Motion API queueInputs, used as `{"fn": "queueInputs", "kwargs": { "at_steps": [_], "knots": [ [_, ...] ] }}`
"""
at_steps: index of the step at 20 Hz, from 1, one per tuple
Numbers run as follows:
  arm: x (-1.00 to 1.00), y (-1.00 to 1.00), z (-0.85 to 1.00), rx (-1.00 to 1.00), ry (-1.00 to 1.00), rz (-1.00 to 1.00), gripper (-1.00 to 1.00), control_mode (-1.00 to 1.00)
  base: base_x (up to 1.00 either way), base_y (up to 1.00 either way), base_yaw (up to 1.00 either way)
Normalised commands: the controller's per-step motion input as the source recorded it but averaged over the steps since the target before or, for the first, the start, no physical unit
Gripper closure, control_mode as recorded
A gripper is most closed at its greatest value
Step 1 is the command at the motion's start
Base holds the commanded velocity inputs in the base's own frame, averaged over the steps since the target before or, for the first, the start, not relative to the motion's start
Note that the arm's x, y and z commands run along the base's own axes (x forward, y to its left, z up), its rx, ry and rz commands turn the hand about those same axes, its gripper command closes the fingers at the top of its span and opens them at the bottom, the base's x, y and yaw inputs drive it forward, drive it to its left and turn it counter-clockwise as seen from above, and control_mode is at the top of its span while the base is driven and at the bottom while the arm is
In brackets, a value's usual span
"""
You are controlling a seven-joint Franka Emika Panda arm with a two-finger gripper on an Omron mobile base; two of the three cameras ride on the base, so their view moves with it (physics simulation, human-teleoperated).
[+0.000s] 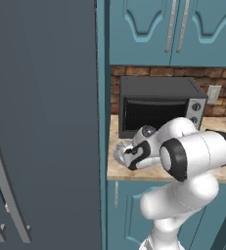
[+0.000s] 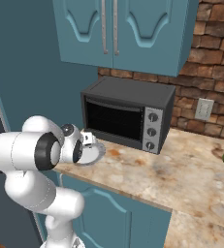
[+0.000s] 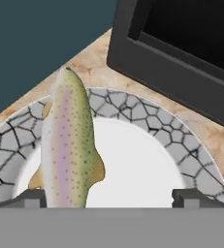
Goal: Take the fish from the oven and place it on the plate on the counter.
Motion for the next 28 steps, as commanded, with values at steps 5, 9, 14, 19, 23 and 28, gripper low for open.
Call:
{"fn": "queueInputs", "kwargs": {
  "at_steps": [5, 9, 14, 19, 23, 28],
  "knots": [
    [-0.31, -0.27, -0.99, 0.0, 0.55, 0.04, -1.0, -1.0, 0.0, 0.0, 0.0],
    [0.11, -0.18, -0.28, 0.0, 0.22, 0.02, -1.0, -1.0, 0.0, 0.0, 0.0],
    [0.07, -0.05, 0.65, 0.01, 0.0, 0.0, -1.0, -1.0, 0.0, 0.0, 0.0],
    [-0.65, -0.23, 0.71, 0.03, -0.18, 0.0, -1.0, -1.0, 0.0, 0.0, 0.0],
    [-0.8, -0.21, 1.0, 0.08, -0.26, 0.0, -1.0, -1.0, 0.0, 0.0, 0.0],
    [-0.98, -0.03, 0.97, 0.11, -0.11, -0.01, -1.0, -1.0, 0.0, 0.0, 0.0]
  ]
}}
